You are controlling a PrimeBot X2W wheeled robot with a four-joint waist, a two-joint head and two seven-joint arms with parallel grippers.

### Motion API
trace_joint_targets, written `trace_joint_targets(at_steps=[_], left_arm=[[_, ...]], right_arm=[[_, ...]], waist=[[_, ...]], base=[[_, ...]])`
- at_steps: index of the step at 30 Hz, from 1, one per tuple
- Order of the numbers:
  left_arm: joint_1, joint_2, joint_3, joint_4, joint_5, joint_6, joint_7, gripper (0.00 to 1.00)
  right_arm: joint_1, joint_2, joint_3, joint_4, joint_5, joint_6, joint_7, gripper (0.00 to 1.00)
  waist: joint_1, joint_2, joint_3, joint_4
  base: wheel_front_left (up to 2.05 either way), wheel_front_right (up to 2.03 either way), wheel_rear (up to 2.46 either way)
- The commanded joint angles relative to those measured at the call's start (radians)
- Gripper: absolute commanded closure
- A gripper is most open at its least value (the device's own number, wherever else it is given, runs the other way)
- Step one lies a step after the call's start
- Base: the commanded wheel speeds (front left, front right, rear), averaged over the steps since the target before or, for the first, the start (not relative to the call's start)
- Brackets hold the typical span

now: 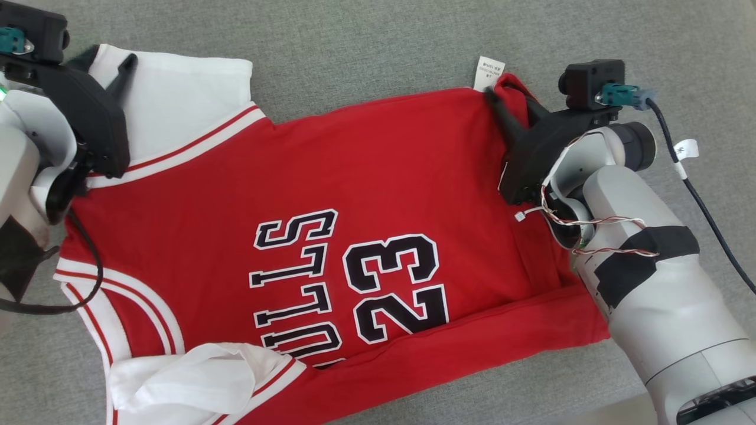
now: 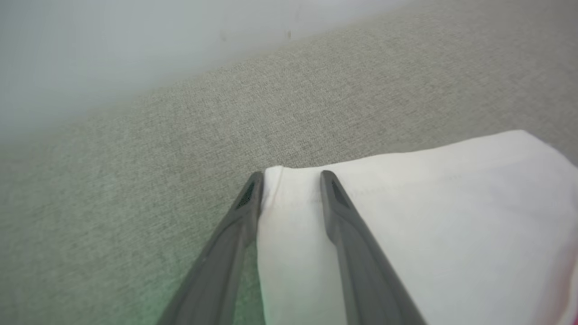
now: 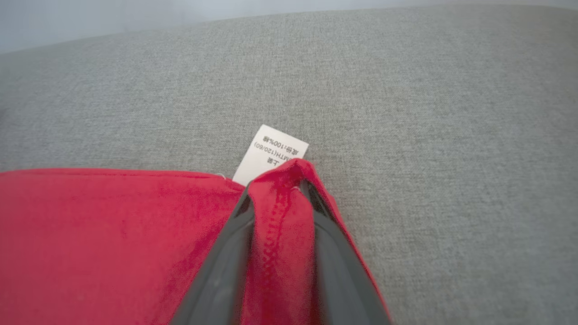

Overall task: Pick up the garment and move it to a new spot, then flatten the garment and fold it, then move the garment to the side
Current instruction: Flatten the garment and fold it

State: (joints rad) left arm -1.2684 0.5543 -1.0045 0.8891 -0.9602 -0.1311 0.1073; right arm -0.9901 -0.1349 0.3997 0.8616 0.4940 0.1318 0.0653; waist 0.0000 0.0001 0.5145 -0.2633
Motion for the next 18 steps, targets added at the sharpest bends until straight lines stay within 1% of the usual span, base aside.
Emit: trace_joint_targets(at_steps=[1,4,9,15,18], left_arm=[[0.0,-0.002,-0.007,0.007,-0.006,0.002,-0.007,1.0],[-0.006,-0.007,-0.015,0.001,-0.032,0.002,-0.037,1.0],[-0.008,-0.016,-0.019,-0.031,-0.074,0.002,-0.126,1.0],[0.042,-0.01,-0.031,-0.097,-0.123,0.002,-0.245,1.0],[0.074,-0.004,-0.038,-0.138,-0.131,0.002,-0.303,1.0]], right_arm=[[-0.006,-0.005,-0.001,0.007,0.008,-0.002,-0.009,1.0],[-0.009,-0.018,-0.001,0.015,0.015,-0.002,-0.05,1.0],[0.02,-0.049,-0.001,0.026,0.036,-0.002,-0.123,1.0],[0.082,-0.085,0.003,0.027,0.079,-0.002,-0.191,1.0],[0.121,-0.105,0.016,0.013,0.104,-0.002,-0.224,1.0]], waist=[[0.0,-0.0001,0.0,0.003],[0.0,-0.0001,-0.007,0.017],[0.0,-0.0001,-0.042,0.054],[0.0,-0.0001,-0.106,0.11],[0.0,-0.0001,-0.141,0.134]], base=[[0.0,0.0,0.0],[0.0,0.0,0.0],[0.0,0.0,0.0],[0.0,0.0,0.0],[0.0,0.0,0.0]])
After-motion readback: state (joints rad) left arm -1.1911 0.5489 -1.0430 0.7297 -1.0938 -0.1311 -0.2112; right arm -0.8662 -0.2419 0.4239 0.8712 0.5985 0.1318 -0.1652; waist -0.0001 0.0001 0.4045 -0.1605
